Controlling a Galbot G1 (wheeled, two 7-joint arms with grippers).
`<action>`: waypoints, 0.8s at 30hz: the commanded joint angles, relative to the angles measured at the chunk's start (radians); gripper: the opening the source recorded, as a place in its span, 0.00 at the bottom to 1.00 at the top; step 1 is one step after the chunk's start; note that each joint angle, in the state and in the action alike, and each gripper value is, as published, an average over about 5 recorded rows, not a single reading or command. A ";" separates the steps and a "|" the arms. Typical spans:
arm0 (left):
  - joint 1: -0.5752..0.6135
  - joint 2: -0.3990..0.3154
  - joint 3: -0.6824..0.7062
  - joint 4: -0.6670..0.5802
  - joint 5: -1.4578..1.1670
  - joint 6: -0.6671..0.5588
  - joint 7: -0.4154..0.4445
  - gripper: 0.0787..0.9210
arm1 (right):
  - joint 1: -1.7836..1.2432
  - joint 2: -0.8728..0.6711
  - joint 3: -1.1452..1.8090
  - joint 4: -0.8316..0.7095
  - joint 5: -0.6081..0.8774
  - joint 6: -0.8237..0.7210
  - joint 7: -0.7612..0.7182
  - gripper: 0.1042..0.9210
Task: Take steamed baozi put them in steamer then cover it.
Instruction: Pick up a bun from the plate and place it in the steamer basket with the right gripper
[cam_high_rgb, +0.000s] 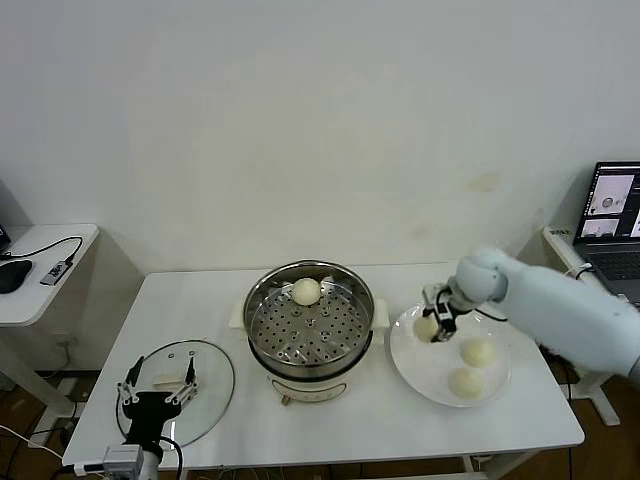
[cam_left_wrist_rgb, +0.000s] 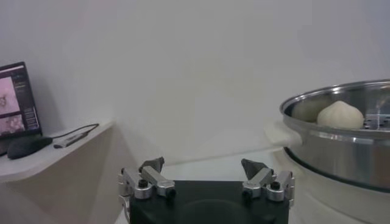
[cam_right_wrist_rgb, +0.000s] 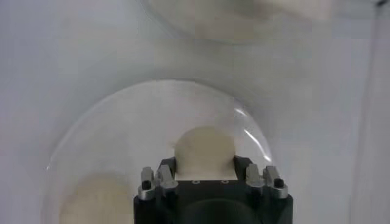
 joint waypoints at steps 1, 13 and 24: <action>-0.007 -0.002 0.011 -0.004 0.000 0.000 -0.001 0.88 | 0.435 -0.016 -0.196 0.139 0.215 -0.083 -0.001 0.59; -0.002 0.003 -0.005 -0.020 -0.011 -0.002 -0.002 0.88 | 0.516 0.278 -0.228 0.135 0.511 -0.231 0.104 0.60; 0.001 -0.002 -0.026 -0.021 -0.009 -0.002 -0.002 0.88 | 0.300 0.545 -0.206 -0.018 0.567 -0.312 0.207 0.60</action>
